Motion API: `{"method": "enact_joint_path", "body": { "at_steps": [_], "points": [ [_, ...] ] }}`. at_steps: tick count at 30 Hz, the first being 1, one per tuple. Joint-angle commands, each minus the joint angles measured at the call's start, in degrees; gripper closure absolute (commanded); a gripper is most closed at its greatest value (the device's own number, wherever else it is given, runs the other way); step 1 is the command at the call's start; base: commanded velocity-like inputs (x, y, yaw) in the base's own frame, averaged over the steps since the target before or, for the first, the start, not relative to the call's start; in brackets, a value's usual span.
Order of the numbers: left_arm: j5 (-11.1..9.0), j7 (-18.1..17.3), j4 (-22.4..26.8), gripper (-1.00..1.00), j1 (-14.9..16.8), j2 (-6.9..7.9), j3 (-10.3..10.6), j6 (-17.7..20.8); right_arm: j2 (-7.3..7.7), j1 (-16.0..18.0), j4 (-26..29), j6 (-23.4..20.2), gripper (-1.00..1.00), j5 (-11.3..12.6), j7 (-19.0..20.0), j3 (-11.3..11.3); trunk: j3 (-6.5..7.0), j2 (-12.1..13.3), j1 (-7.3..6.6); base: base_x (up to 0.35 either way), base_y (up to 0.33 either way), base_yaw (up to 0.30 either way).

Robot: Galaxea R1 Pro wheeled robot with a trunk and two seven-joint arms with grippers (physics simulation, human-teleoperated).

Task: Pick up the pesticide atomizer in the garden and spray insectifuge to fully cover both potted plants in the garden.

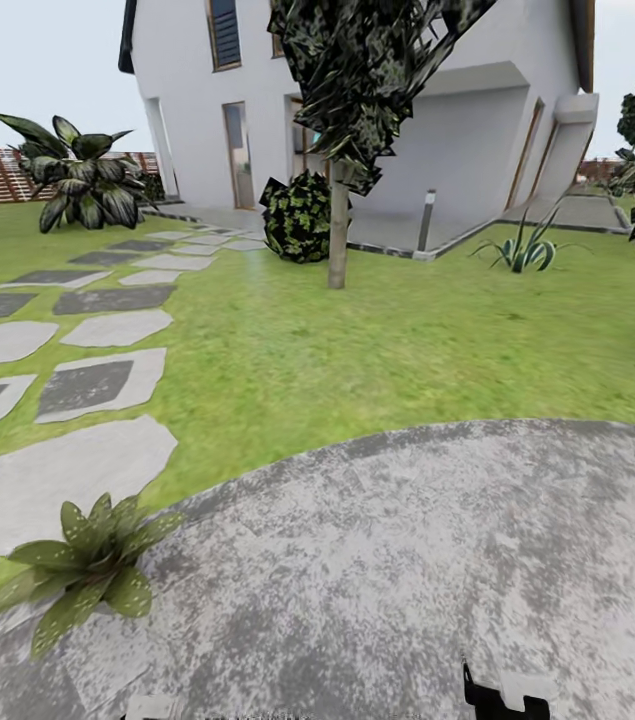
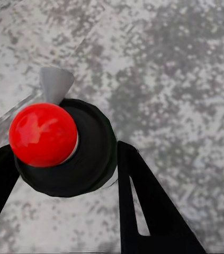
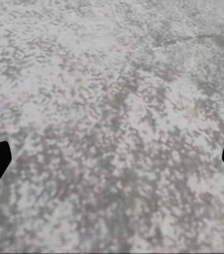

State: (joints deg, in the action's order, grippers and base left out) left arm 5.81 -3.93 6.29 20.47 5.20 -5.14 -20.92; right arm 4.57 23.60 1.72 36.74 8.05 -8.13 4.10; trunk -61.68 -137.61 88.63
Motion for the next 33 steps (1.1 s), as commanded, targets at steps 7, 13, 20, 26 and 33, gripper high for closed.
{"method": "enact_joint_path", "body": {
  "at_steps": [7, 13, 20, 26, 33],
  "points": [
    [0.6, -0.2, 0.0, 1.00, 0.0, -0.01, -0.5, -0.1, 0.00, 0.0, -0.1, 0.2, -1.00, 0.5, -0.1, 0.5, -0.04, 0.0, -0.04, -0.070, 0.196, -0.300],
    [0.6, -0.2, 0.0, 1.00, 0.0, -0.01, -0.5, -0.1, 0.00, 0.0, -0.1, 0.2, -1.00, 0.5, -0.1, 0.5, -0.04, 0.0, -0.04, -0.001, 0.013, -0.300],
    [0.7, 1.0, 0.2, 1.00, 0.0, 0.30, -0.6, -0.1, 0.00, 0.0, -0.1, 0.2, -1.00, 0.5, -0.1, 0.5, -0.04, 0.0, -0.04, 0.000, 0.001, -0.300],
    [0.7, 6.0, 0.5, 1.00, 0.0, 0.27, -3.0, -0.2, 0.00, 0.0, -0.1, 0.2, -1.00, 0.5, -0.1, 0.5, -0.04, 0.0, -0.04, 0.000, 0.000, -0.300],
    [0.7, 6.1, 0.6, 1.00, 0.0, 0.24, -3.1, -0.2, 0.00, 0.0, -0.1, 0.2, -1.00, 0.5, -0.1, 0.5, -0.18, 0.0, -0.04, 0.000, 0.000, -0.296]
  ]
}}
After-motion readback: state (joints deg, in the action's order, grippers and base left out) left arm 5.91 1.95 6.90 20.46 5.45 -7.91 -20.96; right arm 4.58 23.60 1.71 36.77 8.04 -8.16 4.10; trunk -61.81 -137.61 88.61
